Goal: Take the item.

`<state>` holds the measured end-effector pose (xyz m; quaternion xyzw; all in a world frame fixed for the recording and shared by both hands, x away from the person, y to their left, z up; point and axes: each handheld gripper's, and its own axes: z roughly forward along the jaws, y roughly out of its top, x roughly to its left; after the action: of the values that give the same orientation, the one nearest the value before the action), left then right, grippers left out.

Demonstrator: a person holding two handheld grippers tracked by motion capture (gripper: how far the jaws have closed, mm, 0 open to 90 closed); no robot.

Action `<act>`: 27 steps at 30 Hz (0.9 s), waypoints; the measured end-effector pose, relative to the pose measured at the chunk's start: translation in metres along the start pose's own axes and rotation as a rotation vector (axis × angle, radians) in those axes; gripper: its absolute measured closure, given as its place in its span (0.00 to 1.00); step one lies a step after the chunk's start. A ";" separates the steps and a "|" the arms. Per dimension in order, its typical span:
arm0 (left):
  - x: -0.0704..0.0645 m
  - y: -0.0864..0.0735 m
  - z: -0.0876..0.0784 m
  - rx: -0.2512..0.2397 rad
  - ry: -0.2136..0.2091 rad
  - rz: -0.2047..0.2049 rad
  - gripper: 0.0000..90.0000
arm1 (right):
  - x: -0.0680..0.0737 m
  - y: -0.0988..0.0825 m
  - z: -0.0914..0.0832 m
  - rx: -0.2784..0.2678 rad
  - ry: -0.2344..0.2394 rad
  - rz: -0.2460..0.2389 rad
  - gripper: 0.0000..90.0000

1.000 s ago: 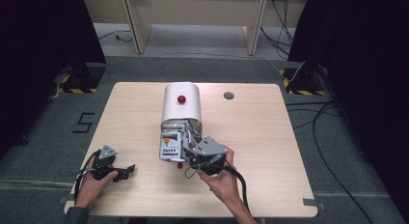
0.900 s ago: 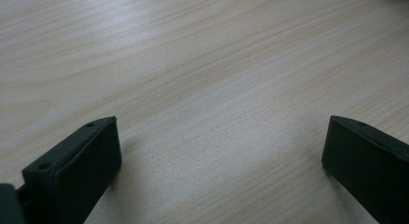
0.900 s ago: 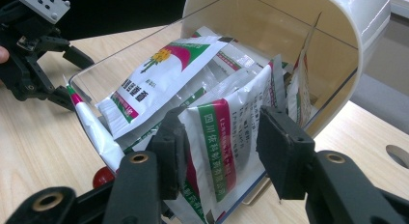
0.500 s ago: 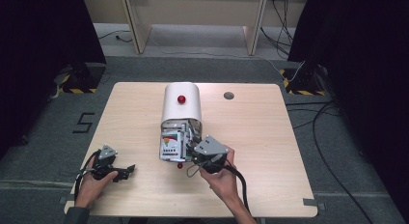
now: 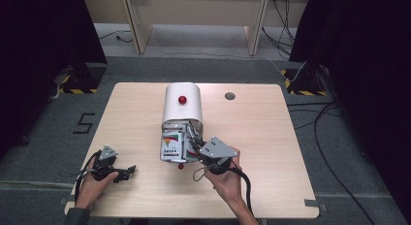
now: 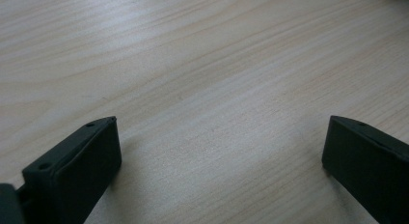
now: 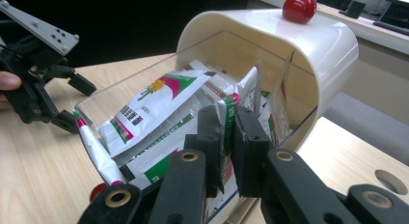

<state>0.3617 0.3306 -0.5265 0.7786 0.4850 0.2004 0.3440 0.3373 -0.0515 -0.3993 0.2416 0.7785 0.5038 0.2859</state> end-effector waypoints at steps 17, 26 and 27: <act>0.000 0.000 0.000 0.000 0.000 0.000 0.00 | -0.006 0.005 -0.014 -0.048 0.045 0.024 0.95; 0.000 0.000 0.000 0.000 0.000 0.000 0.00 | -0.011 0.009 -0.025 -0.087 0.051 0.041 0.96; 0.000 0.000 0.000 0.000 0.000 0.000 0.00 | -0.012 0.010 -0.026 -0.093 0.053 0.045 0.96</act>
<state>0.3617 0.3307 -0.5265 0.7787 0.4850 0.2006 0.3437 0.3290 -0.0726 -0.3794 0.2321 0.7559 0.5519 0.2648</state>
